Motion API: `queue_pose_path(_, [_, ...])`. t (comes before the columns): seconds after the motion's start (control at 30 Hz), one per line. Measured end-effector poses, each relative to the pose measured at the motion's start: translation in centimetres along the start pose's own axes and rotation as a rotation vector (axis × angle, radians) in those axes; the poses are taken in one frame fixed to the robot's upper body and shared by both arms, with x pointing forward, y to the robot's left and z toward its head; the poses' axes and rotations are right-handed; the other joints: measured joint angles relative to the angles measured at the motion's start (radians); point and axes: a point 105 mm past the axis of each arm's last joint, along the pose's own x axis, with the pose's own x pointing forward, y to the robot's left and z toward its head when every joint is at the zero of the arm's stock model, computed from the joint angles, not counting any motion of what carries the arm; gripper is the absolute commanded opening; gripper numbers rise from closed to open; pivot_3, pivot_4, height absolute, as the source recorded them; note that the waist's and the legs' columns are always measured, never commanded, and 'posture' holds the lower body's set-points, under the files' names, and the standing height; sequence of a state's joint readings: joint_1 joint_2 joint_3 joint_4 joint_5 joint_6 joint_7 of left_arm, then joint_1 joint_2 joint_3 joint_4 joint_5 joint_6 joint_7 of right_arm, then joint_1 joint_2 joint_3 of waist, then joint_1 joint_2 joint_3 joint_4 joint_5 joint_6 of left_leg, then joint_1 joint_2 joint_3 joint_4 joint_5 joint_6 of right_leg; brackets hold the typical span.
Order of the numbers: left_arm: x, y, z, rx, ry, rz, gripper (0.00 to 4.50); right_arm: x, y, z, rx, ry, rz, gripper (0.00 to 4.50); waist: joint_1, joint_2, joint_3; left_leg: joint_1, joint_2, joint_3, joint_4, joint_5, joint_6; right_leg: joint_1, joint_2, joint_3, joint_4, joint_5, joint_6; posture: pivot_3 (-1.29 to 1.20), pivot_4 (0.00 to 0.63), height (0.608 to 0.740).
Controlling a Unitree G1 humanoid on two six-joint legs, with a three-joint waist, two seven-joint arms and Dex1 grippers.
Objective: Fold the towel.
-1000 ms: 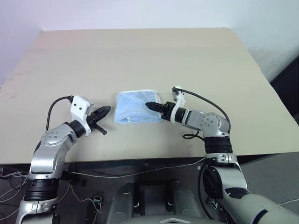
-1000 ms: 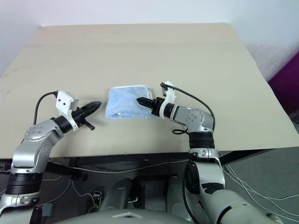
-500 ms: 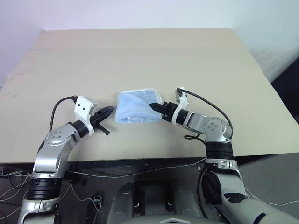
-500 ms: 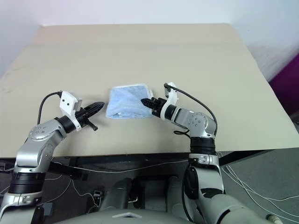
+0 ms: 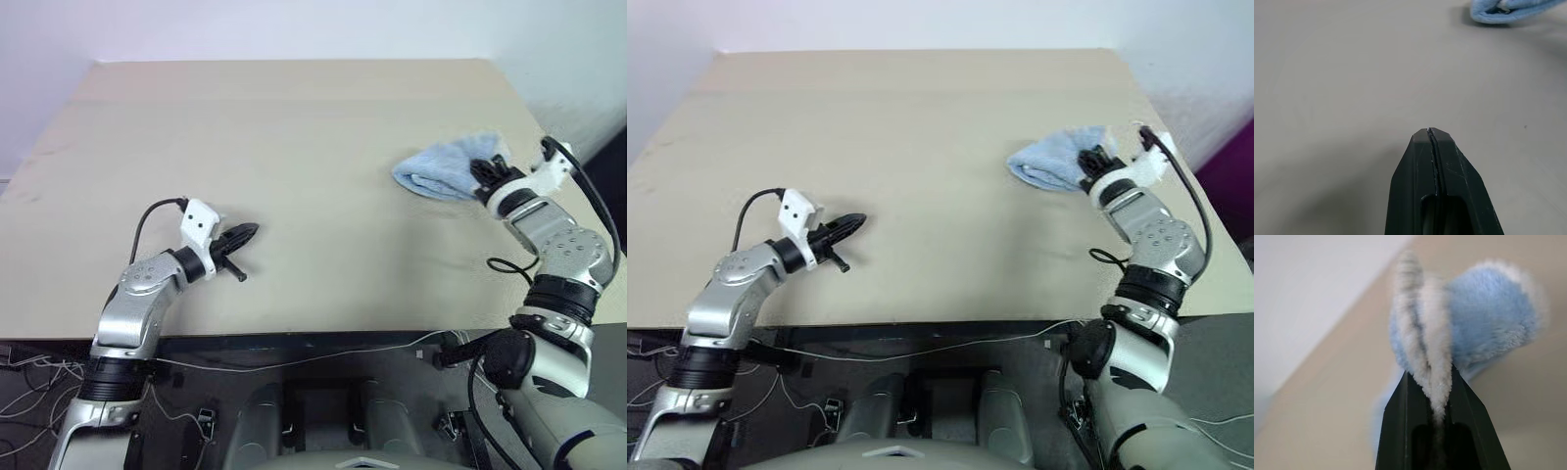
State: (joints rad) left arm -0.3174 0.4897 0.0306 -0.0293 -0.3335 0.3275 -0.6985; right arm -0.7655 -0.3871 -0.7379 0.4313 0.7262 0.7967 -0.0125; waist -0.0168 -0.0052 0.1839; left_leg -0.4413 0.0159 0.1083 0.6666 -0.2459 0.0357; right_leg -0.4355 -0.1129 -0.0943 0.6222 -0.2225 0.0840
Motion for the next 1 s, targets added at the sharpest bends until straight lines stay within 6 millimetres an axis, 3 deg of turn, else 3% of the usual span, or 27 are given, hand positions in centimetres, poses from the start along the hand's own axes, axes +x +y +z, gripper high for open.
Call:
queue_pose_path(0.1, [0.6, -0.5, 0.0, 0.003, -0.003, -0.027, 0.0, -0.6, -3.2, -0.6, 0.039, 0.026, -0.153, 0.02, 0.0, 0.0, 0.0, 0.0, 0.0, 0.001, 0.0, 0.0, 0.0, 0.0, 0.0, 0.001, 0.0, 0.0, 0.0, 0.0, 0.15, 0.74])
queue_pose_path(0.2, [1.1, -1.1, -0.5, 0.004, 0.01, -0.053, 0.0, -1.4, -5.2, -1.9, 0.063, 0.054, -0.248, 0.02, 0.002, 0.001, 0.0, 0.0, 0.0, 0.001, 0.0, 0.0, 0.0, 0.0, 0.0, 0.001, 0.0, 0.0, 0.0, 0.0, 0.15, 0.74])
queue_pose_path(0.4, [1.5, -1.6, -0.6, 0.006, 0.007, -0.068, 0.0, -2.7, -5.3, -2.1, 0.095, 0.022, -0.272, 0.02, 0.005, 0.001, 0.0, 0.0, 0.0, 0.0, 0.0, -0.001, 0.002, 0.0, 0.0, 0.001, 0.0, 0.0, 0.0, 0.0, 0.15, 0.74])
queue_pose_path(0.6, [1.9, -1.8, -0.7, -0.006, 0.001, -0.076, 0.0, -3.0, -5.3, -2.0, 0.122, 0.013, -0.27, 1.79, 0.004, 0.001, 0.0, 0.0, 0.0, 0.0, 0.0, -0.001, 0.003, 0.0, 0.0, 0.001, 0.0, 0.0, 0.0, 0.0, 0.15, 0.74])
queue_pose_path(0.83, [2.0, -2.0, -0.7, -0.011, -0.003, -0.083, 0.0, -3.3, -4.8, -0.9, 0.16, -0.037, -0.227, 4.3, 0.004, 0.001, -0.001, 0.0, 0.0, 0.0, 0.0, -0.002, 0.004, 0.0, 0.0, 0.001, 0.0, 0.0, 0.0, 0.0, 0.15, 0.74])
queue_pose_path(1.0, [2.0, -2.0, -0.7, -0.011, -0.002, -0.082, 0.0, -3.7, -4.4, 0.7, 0.155, -0.119, -0.224, 4.46, 0.004, 0.002, -0.001, 0.0, 0.0, 0.0, 0.0, -0.002, 0.004, 0.0, 0.0, 0.001, 0.001, 0.0, 0.0, 0.0, 0.15, 0.74])
